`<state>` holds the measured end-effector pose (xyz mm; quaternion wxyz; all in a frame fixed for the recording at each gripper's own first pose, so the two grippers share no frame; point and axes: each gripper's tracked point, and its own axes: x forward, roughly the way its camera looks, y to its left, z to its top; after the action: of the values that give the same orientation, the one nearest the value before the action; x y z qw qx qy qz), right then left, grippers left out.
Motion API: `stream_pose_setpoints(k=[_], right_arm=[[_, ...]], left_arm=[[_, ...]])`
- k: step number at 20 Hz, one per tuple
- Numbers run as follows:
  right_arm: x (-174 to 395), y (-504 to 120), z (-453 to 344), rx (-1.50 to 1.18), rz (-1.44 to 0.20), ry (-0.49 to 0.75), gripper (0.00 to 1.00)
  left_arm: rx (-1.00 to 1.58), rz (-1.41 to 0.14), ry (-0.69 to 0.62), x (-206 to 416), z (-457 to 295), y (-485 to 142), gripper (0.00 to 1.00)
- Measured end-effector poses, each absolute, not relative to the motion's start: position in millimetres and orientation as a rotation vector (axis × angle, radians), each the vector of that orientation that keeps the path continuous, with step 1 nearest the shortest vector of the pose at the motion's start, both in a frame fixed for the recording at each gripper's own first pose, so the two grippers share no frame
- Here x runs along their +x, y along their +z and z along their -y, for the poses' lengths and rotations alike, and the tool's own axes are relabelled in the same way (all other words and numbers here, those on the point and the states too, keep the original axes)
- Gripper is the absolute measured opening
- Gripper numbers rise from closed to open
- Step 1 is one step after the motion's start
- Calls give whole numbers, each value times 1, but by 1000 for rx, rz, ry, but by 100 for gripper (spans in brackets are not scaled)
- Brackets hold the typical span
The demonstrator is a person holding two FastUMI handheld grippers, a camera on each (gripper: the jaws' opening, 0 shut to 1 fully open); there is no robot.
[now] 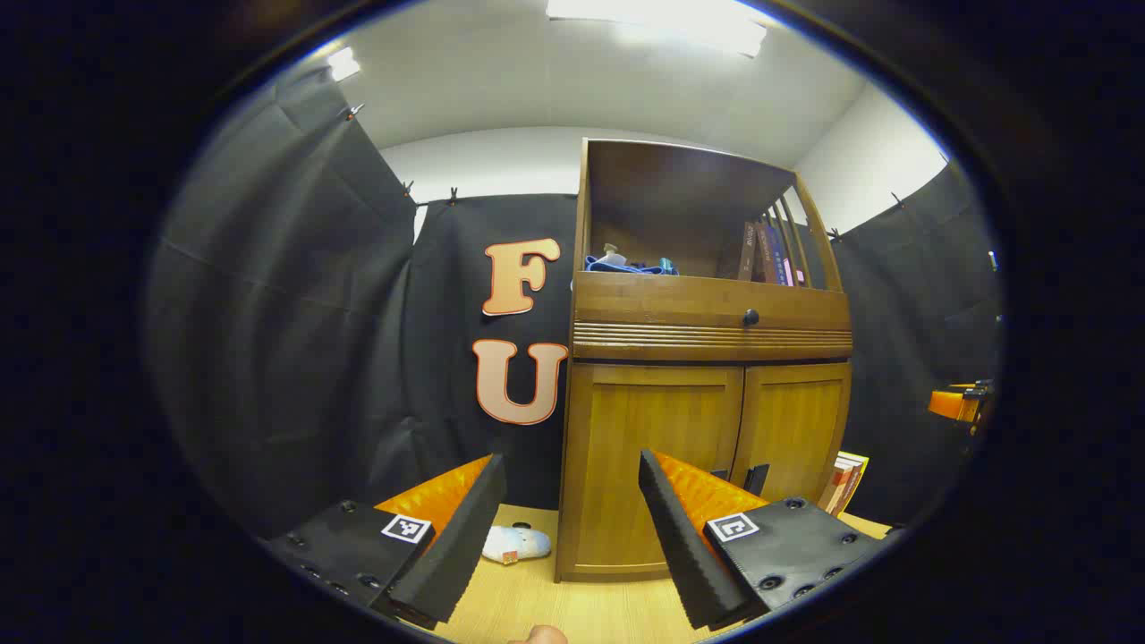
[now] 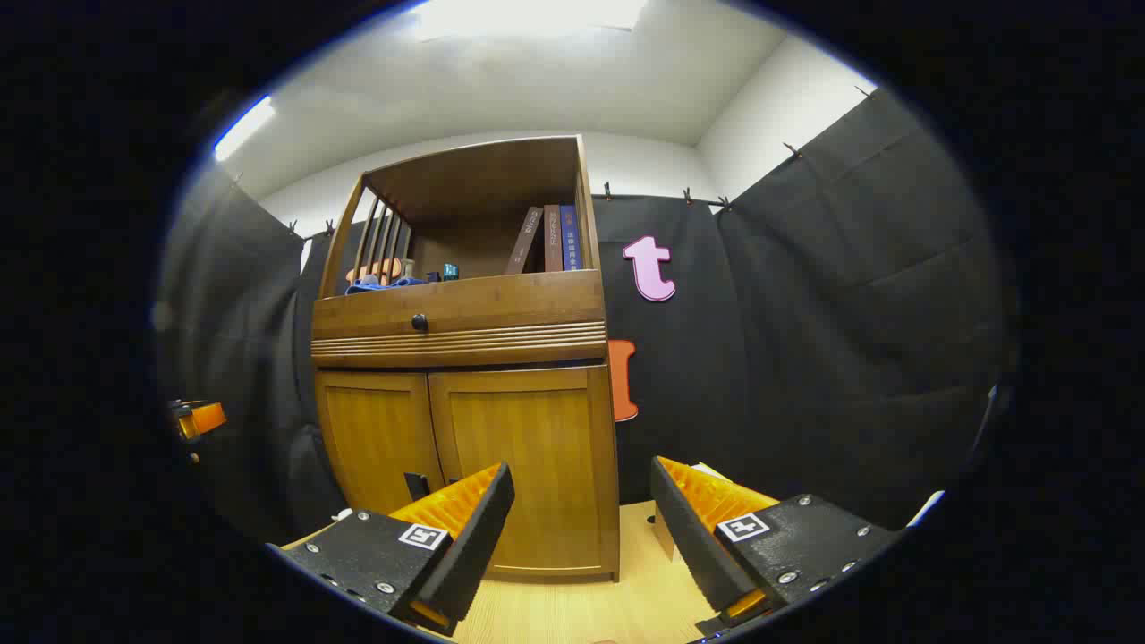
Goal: Open the right door of the double-door shoe cabinet with the right hand, and open the left door with the left hand.
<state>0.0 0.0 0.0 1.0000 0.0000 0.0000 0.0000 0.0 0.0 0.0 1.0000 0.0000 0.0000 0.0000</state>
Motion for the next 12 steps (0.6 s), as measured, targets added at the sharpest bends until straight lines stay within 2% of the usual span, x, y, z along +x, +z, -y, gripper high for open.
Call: stream_pose_setpoints(k=[1, 2, 8, 12], right_arm=[[2, 1, 3, -2, 2, -3, 94], [3, 1, 3, -5, 1, 0, 94], [14, -7, -4, -36, -34, 34, 94], [13, -5, 2, -51, -28, 28, 94]], left_arm=[[4, 0, 0, 0, 1, 1, 94], [6, 1, 0, 2, 3, 3, 96], [25, -2, 9, 8, 4, 8, 94], [26, -14, -4, 6, 8, 6, 99]])
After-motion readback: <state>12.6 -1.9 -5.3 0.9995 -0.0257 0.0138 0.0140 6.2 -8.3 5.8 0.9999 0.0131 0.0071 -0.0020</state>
